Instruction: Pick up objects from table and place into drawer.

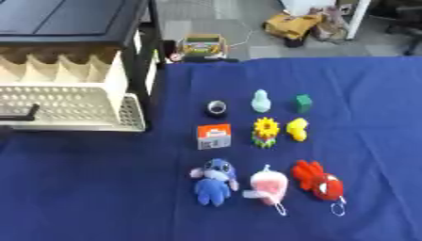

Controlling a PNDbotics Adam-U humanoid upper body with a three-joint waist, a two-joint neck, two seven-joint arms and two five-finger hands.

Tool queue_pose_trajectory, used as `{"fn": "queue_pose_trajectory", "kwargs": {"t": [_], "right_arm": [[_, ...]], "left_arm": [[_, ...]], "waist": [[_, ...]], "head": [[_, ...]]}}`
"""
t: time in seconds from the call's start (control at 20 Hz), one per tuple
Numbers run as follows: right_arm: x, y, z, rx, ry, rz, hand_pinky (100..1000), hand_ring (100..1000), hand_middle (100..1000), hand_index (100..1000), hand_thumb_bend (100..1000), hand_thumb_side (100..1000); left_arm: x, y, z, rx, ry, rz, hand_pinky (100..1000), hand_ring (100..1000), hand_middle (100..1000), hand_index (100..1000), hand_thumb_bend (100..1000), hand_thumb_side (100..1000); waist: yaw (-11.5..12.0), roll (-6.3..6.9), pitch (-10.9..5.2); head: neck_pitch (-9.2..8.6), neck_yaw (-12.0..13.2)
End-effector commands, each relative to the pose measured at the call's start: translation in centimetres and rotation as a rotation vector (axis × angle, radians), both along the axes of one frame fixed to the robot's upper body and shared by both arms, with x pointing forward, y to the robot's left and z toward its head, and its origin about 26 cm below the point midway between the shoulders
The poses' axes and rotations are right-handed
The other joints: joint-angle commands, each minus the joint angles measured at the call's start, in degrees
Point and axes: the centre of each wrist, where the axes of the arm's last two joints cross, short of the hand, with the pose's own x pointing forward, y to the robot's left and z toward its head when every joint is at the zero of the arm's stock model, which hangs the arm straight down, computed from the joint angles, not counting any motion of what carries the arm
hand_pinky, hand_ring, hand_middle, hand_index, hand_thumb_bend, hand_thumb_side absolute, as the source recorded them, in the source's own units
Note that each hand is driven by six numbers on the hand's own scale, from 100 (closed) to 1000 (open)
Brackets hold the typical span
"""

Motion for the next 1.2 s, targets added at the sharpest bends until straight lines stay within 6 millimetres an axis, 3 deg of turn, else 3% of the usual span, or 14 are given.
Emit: {"fn": "queue_pose_trajectory", "kwargs": {"t": [0.05,0.3,0.45,0.65,0.8,1.2], "right_arm": [[-0.8,-0.6,1.6,-0.055,0.037,-0.123,747,812,817,872,100,1000],[-1.1,-1.0,1.9,-0.159,0.254,-0.316,749,809,794,854,100,987],[-1.2,-1.1,2.3,-0.238,0.349,-0.396,748,807,783,853,149,957],[-1.3,-1.1,2.3,-0.347,0.482,-0.473,757,811,773,868,208,889],[-1.3,-1.1,2.0,-0.437,0.587,-0.519,765,817,783,880,188,931],[-1.2,-0.6,1.2,-0.681,0.813,-0.609,801,834,784,894,292,867]], "left_arm": [[-1.0,0.3,2.2,-0.038,-0.142,-0.052,100,100,100,900,499,910],[-1.1,0.7,2.6,-0.176,-0.282,-0.149,100,100,100,866,489,923],[-1.2,0.9,2.7,-0.264,-0.373,-0.182,100,100,100,860,509,912],[-1.3,1.2,2.8,-0.381,-0.492,-0.200,100,100,100,860,533,895],[-1.3,1.3,2.7,-0.451,-0.569,-0.204,100,100,100,857,551,886],[-1.2,1.2,2.5,-0.565,-0.703,-0.183,100,100,100,846,574,868]], "waist": [[0.16,-0.14,-1.47],[0.38,-0.14,-1.80],[0.40,-0.15,-2.00],[0.49,-0.07,-2.21],[0.57,0.03,-2.33],[0.54,0.08,-2.50]], "head": [[0.81,-1.18],[1.46,-1.18],[1.71,-0.64],[1.85,-0.41],[1.87,-0.28],[1.74,-0.55]]}}
